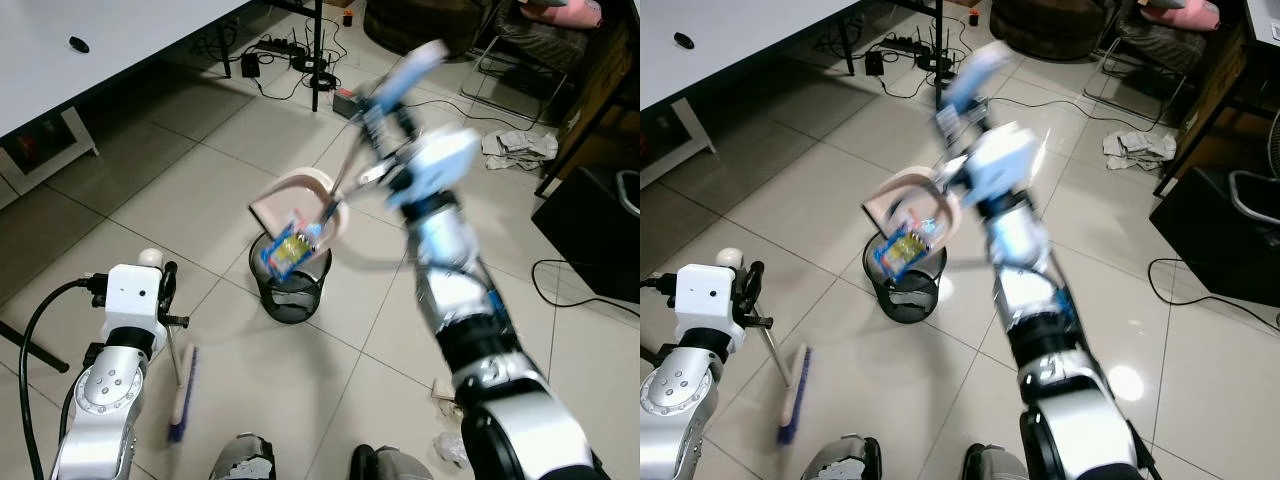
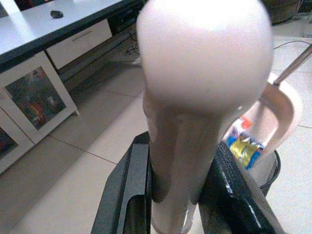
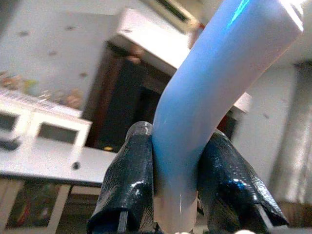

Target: Sweep floor

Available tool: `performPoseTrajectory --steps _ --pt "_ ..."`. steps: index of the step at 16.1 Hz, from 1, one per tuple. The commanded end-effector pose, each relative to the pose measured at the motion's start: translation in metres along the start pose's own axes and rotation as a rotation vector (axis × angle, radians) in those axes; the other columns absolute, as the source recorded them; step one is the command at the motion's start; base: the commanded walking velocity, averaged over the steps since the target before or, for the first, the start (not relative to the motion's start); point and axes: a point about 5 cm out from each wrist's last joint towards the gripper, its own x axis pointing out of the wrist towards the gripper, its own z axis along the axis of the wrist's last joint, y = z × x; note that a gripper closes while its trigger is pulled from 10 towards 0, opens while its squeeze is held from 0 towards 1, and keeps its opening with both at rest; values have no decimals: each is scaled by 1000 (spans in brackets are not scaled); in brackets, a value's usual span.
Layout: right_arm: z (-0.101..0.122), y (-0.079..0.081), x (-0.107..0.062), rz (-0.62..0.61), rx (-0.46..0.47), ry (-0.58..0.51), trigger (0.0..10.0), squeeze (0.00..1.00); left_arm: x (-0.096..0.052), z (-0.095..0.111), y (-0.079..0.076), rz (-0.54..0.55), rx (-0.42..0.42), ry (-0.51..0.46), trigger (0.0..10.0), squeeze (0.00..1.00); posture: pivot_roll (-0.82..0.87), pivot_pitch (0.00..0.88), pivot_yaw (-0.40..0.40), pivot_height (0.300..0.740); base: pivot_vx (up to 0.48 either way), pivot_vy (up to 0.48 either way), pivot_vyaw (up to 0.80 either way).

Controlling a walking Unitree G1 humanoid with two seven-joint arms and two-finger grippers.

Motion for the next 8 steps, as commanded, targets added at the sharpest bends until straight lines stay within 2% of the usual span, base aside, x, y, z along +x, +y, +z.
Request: performPoseTrajectory --steps 1,3,8 --pt "14 7 4 70 -70 -102 10000 0 0 4 3 12 6 -25 10000 0 134 148 -49 740 0 0 0" --pt "11 19 -1 135 -90 -99 10000 0 0 4 3 11 6 -26 10000 0 135 150 -51 740 0 0 0" --pt "9 28 -8 182 -116 -108 10000 0 -1 3 0 8 7 -24 10000 0 129 150 -53 740 0 0 0"
